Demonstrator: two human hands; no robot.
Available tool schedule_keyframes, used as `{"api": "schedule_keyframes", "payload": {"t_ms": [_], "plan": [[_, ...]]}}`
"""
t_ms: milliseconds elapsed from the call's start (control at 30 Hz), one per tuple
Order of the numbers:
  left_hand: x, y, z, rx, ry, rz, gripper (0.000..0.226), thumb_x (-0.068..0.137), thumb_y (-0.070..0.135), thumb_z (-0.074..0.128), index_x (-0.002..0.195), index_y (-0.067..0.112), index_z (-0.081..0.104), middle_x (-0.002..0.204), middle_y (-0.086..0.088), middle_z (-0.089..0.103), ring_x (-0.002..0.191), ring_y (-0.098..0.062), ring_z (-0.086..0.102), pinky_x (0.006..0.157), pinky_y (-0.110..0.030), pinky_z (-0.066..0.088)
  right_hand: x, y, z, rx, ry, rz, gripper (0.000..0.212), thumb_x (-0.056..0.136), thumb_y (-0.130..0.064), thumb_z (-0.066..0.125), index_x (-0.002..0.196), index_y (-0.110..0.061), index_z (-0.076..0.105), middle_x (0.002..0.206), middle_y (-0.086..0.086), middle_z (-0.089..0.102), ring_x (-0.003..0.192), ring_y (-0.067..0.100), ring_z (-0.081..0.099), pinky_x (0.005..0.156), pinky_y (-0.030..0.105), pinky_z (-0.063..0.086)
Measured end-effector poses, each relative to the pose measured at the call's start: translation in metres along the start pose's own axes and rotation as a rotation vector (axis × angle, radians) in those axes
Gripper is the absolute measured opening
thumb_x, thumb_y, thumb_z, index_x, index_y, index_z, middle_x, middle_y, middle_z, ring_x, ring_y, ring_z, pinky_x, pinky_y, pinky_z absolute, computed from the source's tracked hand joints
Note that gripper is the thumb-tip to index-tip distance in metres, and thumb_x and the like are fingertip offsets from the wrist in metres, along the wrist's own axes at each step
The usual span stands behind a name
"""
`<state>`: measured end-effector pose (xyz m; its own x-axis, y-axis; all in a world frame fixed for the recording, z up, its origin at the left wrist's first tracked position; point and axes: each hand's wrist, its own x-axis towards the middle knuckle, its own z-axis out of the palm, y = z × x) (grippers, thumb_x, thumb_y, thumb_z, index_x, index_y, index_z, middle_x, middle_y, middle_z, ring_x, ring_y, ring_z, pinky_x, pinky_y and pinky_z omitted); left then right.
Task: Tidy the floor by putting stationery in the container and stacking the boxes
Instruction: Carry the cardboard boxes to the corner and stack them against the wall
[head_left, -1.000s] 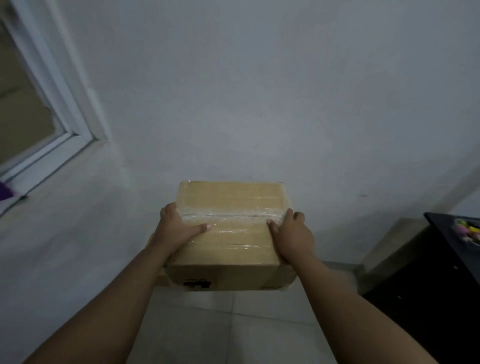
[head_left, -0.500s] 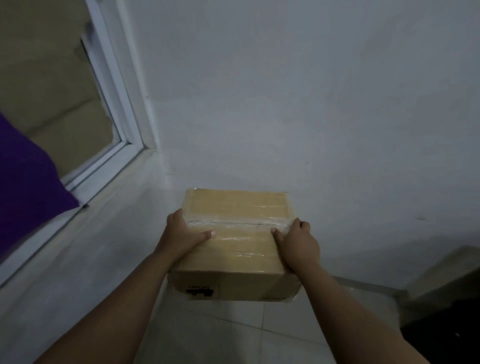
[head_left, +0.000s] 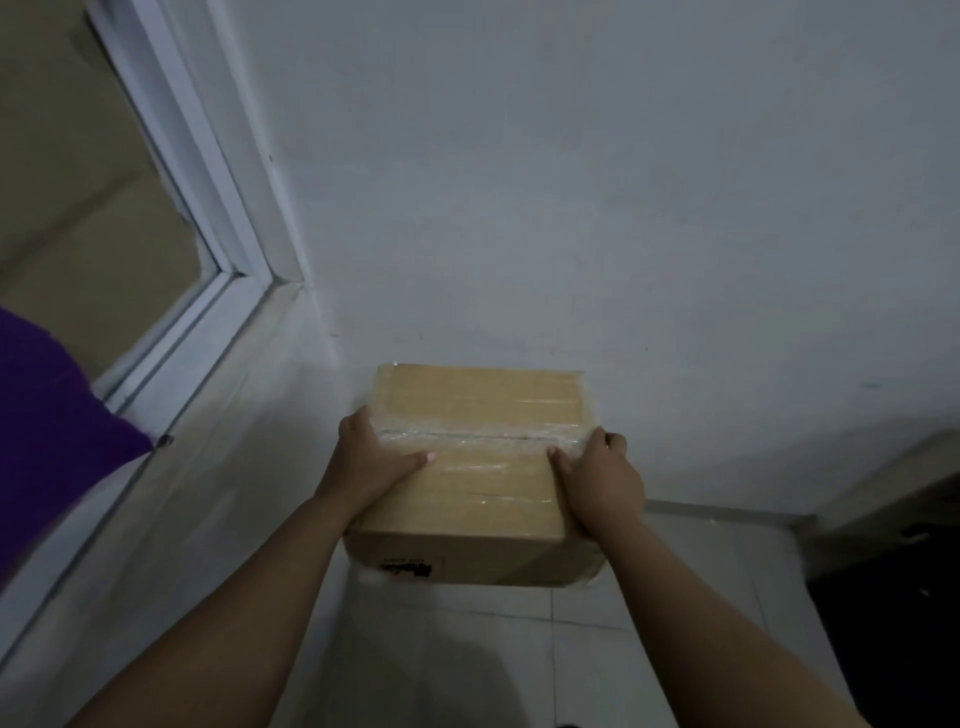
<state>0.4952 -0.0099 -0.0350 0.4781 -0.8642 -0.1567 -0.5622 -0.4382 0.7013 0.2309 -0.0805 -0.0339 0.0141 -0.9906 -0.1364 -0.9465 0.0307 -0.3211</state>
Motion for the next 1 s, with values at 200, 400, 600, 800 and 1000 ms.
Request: {"api": "schedule_keyframes", "payload": {"t_ms": [200,400,600,800,1000], "plan": [[0.017,-0.017,0.024,-0.043,-0.066,-0.054,0.100,0.050,0.064,0.076,0.131,0.021,0.036,0.136,-0.005,0.037,0.116,-0.024,0.050,0.092,-0.032,0.043,0.012,0.003,0.020,-0.020,-0.056,0.055,0.072,0.091,-0.059,0.041,0.140,-0.008,0.030,0.143,0.011,0.031,0.101,0.032,0.061,0.076,0.037,0.050],[0.041,-0.018,0.045,-0.049,-0.105,-0.096,0.103,0.053,0.060,0.079,0.136,0.018,0.035,0.139,-0.006,0.036,0.120,-0.025,0.050,0.100,-0.039,0.046,0.040,0.010,0.035,-0.069,-0.079,0.076,0.072,0.090,-0.060,0.041,0.140,-0.009,0.032,0.143,0.010,0.033,0.102,0.032,0.061,0.074,0.035,0.050],[0.068,-0.024,0.085,-0.058,-0.131,-0.140,0.114,0.058,0.054,0.081,0.146,0.016,0.020,0.150,-0.007,0.023,0.135,-0.026,0.035,0.109,-0.039,0.037,0.075,0.030,0.065,-0.048,-0.127,0.103,0.072,0.089,-0.060,0.042,0.139,-0.009,0.033,0.145,0.009,0.032,0.103,0.033,0.061,0.074,0.036,0.049],[0.085,-0.040,0.134,-0.114,-0.182,-0.131,0.105,0.056,0.053,0.082,0.140,0.021,0.027,0.138,-0.005,0.035,0.124,-0.025,0.044,0.100,-0.041,0.045,0.097,0.057,0.098,-0.048,-0.158,0.169,0.072,0.089,-0.058,0.045,0.141,-0.010,0.030,0.147,0.007,0.030,0.102,0.031,0.061,0.075,0.036,0.050],[0.101,-0.074,0.193,-0.117,-0.248,-0.155,0.112,0.052,0.063,0.078,0.141,0.033,0.017,0.142,0.000,0.032,0.124,-0.021,0.042,0.089,-0.031,0.043,0.116,0.093,0.150,-0.028,-0.204,0.225,0.069,0.088,-0.058,0.045,0.139,-0.013,0.032,0.146,0.004,0.030,0.096,0.027,0.063,0.069,0.031,0.045]]}}
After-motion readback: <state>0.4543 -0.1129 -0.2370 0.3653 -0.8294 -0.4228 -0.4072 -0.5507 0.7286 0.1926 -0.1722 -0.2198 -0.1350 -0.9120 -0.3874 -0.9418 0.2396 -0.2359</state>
